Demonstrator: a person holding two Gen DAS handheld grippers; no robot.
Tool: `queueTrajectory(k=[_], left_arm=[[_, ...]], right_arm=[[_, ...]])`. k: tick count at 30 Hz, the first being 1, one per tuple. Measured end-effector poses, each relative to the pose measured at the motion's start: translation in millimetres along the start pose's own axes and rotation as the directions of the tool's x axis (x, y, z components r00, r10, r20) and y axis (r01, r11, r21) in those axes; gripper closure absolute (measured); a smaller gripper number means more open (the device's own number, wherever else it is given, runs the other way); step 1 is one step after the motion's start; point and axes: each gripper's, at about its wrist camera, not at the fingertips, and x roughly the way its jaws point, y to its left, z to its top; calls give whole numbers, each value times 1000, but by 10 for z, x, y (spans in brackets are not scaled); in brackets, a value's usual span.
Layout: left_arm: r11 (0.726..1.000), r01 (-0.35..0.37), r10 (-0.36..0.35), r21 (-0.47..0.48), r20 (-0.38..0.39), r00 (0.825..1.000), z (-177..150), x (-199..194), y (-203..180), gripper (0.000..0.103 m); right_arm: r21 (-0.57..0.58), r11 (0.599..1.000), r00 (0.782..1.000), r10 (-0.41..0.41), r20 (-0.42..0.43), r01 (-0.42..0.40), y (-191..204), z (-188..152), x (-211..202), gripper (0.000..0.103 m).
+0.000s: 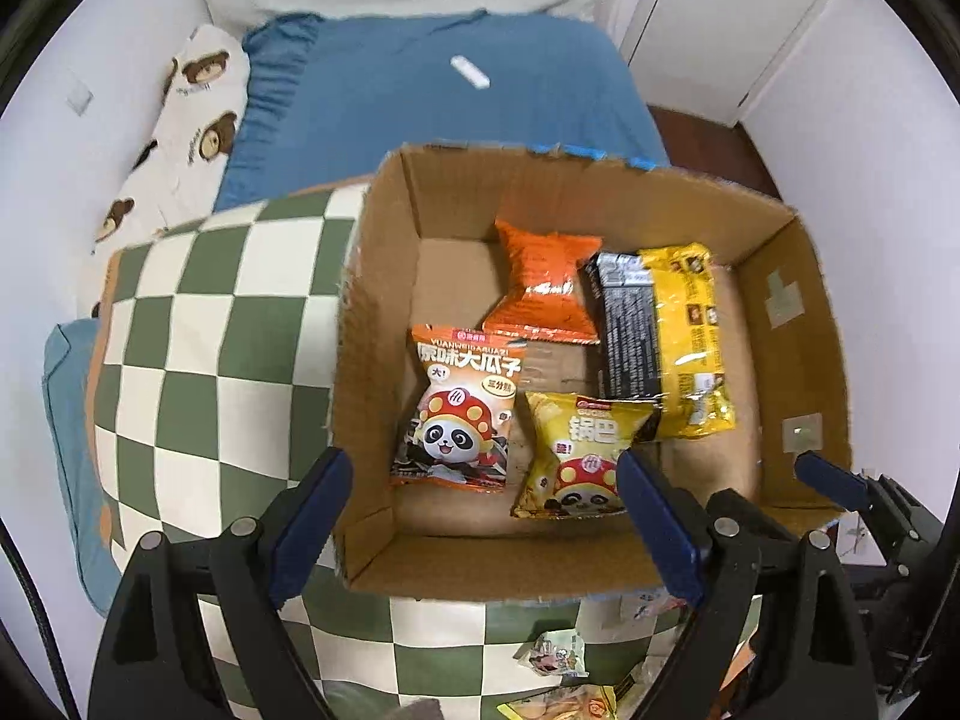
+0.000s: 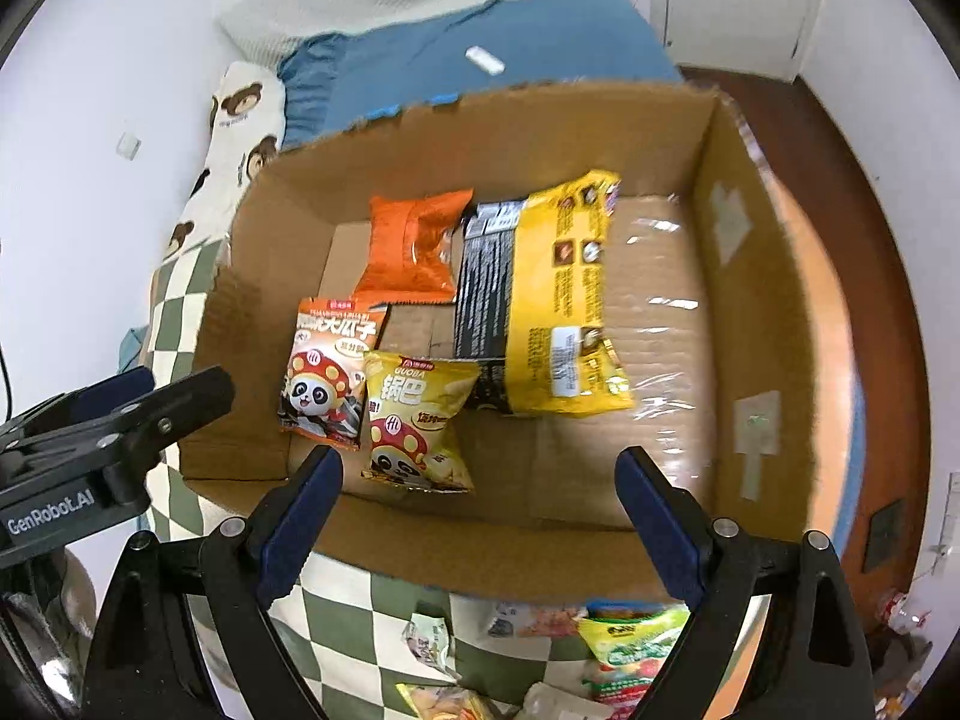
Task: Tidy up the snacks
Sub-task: 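Lift both tools out of the box toward the remaining snacks, then grasp the yellow bread bag with the left tool while the right grasps the white bread pack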
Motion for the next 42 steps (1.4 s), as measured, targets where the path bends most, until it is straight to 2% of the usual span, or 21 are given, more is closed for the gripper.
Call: queueTrajectory(k=[5,11,12,14,15,16,18,20,22,23,26,29,31,32,33,36,39,42], left_arm=[[1000,13,-13,5,115,993,-162,-417,-21,13],[998,14,-29,60,253,967,-540,-917,-134,13],[997,7,-28,78,270,962,-650,-969,-161,13],[993,-4,-31,121,287,957,-926,-998,-223,13],[988,-13,-30,151,282,959,-1061,-967,-261,13],[983,-24,-26,181,268,963,-1205,-908,-311,13],[959,-28,-27,282,190,981,-1569,-650,-455,13],[921,-37,-2,388,100,995,-1943,-315,-597,13],[885,-28,26,465,10,1000,-2273,19,-688,13],[865,-4,36,502,-54,998,-2463,227,-737,13],[814,34,69,580,-154,986,-2827,654,-870,13],[761,54,90,646,-188,978,-3022,955,-1043,13],[729,35,119,684,-177,977,-3087,1125,-1157,15],[732,23,130,681,-173,976,-3088,1191,-1174,19],[747,24,131,664,-183,974,-3059,1237,-1165,23],[841,8,123,541,-205,971,-2862,1311,-1006,23],[906,-25,128,422,-217,968,-2670,1337,-765,23],[955,-30,108,295,-249,962,-2507,1375,-529,23]], right_arm=[[10,1000,993,-20,116,19,7,-132,-405,9],[17,999,968,29,248,-34,-28,-467,-933,10],[16,999,963,37,265,-43,-53,-563,-1002,13],[11,999,959,42,281,-47,-118,-777,-1090,36],[18,999,961,38,276,-44,-169,-907,-1098,39],[28,998,962,46,267,-55,-236,-1053,-1091,39],[55,996,969,53,241,-68,-373,-1338,-1031,39],[93,993,977,48,206,-69,-511,-1620,-920,39],[138,988,987,40,156,-62,-661,-1918,-750,39],[167,984,991,44,128,-66,-737,-2054,-659,39],[256,964,997,60,49,-71,-957,-2446,-361,39],[322,944,997,79,-4,-73,-1079,-2755,-122,39],[346,936,996,82,-24,-69,-1120,-2906,-18,39],[352,934,996,83,-32,-66,-1128,-2958,24,39],[357,932,996,83,-40,-63,-1129,-3001,65,39],[358,932,996,79,-49,-57,-1125,-3056,163,39],[361,931,995,85,-55,-59,-1062,-3045,287,39],[367,928,994,91,-56,-64,-977,-2993,442,39]])
